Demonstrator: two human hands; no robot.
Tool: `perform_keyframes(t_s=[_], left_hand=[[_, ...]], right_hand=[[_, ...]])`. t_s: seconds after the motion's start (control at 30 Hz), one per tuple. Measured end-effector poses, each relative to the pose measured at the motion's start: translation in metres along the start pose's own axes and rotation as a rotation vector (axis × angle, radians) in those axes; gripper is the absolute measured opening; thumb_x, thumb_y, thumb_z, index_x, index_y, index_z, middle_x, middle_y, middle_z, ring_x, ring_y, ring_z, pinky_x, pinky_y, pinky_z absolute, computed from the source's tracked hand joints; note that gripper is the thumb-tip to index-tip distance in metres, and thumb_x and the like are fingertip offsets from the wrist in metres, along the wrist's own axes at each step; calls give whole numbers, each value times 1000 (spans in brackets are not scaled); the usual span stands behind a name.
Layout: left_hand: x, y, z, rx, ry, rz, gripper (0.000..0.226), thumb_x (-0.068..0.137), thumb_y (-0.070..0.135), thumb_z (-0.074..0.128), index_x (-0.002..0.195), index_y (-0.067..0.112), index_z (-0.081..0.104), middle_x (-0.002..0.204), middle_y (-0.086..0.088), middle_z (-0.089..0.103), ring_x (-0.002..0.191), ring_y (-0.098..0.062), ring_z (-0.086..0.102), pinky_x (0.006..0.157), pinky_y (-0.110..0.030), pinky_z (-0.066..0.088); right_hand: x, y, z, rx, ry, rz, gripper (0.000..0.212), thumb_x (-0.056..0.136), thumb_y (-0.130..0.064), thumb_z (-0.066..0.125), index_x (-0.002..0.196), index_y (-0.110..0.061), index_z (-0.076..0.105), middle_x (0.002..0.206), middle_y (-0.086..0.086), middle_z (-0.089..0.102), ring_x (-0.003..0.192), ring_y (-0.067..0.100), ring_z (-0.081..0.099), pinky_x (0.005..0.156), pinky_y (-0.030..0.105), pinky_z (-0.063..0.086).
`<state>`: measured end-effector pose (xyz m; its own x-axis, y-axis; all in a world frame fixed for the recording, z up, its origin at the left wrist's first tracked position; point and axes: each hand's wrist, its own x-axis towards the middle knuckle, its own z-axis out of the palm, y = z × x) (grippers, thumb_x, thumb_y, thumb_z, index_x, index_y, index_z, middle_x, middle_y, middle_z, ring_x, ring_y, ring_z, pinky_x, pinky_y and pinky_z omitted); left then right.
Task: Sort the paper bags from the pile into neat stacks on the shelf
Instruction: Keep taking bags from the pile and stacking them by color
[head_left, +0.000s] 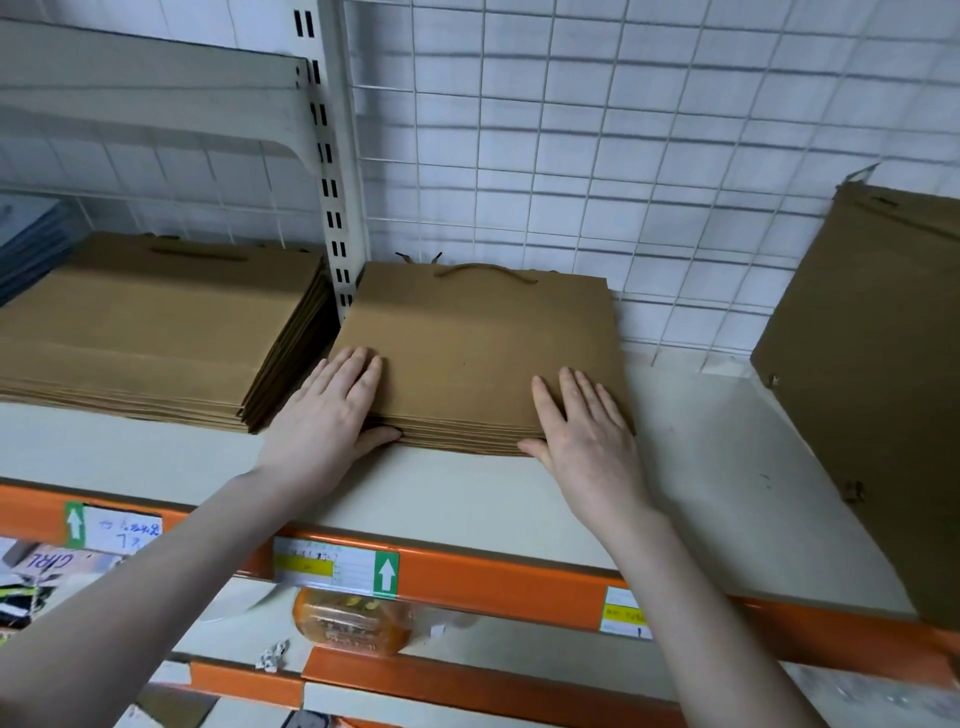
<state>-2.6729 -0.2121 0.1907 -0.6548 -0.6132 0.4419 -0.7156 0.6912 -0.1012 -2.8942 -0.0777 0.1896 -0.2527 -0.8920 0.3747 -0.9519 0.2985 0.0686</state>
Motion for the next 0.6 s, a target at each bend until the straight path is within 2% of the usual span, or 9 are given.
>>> perform_keyframes(t_s=[0.07, 0.17, 0.3, 0.4, 0.47, 0.53, 0.6], left_hand=[[1, -3, -1, 6, 7, 38, 80, 68, 42, 77, 127, -7, 52, 129, -27, 54, 121, -41, 51, 103, -48, 30], [2, -7, -1, 10, -17, 73, 87, 64, 44, 80, 129, -6, 51, 132, -26, 51, 124, -41, 49, 104, -47, 28], [3, -5, -3, -15, -5, 83, 88, 61, 39, 84, 130, -4, 51, 133, -25, 50, 126, -39, 47, 105, -45, 26], [6, -4, -5, 1, 31, 117, 89, 52, 36, 89, 124, -4, 56, 128, -26, 55, 120, -40, 53, 101, -50, 28], [8, -5, -5, -1, 23, 124, 90, 50, 36, 89, 124, -3, 57, 129, -26, 54, 120, -40, 52, 101, -51, 27], [10, -6, -5, -21, -3, 116, 90, 52, 36, 89, 127, -2, 55, 132, -26, 51, 124, -41, 48, 104, -50, 26], [10, -8, -6, -33, -21, 110, 89, 56, 37, 87, 129, -1, 52, 136, -25, 48, 128, -41, 44, 106, -48, 24]], right_hand=[[0, -1, -2, -17, -9, -7, 76, 60, -43, 83, 119, 0, 61, 120, 29, 59, 112, 40, 58, 94, 53, 44], [1, -5, -6, -23, -51, -16, 86, 67, -51, 75, 132, -1, 50, 134, 29, 48, 125, 40, 48, 106, 50, 33], [3, -6, -9, -48, -54, 12, 91, 48, -51, 86, 118, 2, 61, 117, 29, 60, 108, 41, 60, 94, 52, 45], [5, -6, -9, -55, -42, -7, 91, 47, -51, 87, 115, 4, 62, 117, 28, 60, 108, 39, 61, 94, 52, 45], [7, -7, -14, -48, -32, -21, 91, 57, -50, 83, 125, 4, 55, 130, 27, 52, 120, 37, 53, 104, 49, 36], [7, -7, -18, -51, -49, -58, 89, 77, -51, 68, 142, 0, 35, 149, 21, 30, 139, 31, 30, 116, 42, 15], [7, -6, -18, -13, -65, -73, 86, 85, -53, 56, 148, -6, 20, 156, 14, 15, 144, 24, 14, 117, 36, 2]])
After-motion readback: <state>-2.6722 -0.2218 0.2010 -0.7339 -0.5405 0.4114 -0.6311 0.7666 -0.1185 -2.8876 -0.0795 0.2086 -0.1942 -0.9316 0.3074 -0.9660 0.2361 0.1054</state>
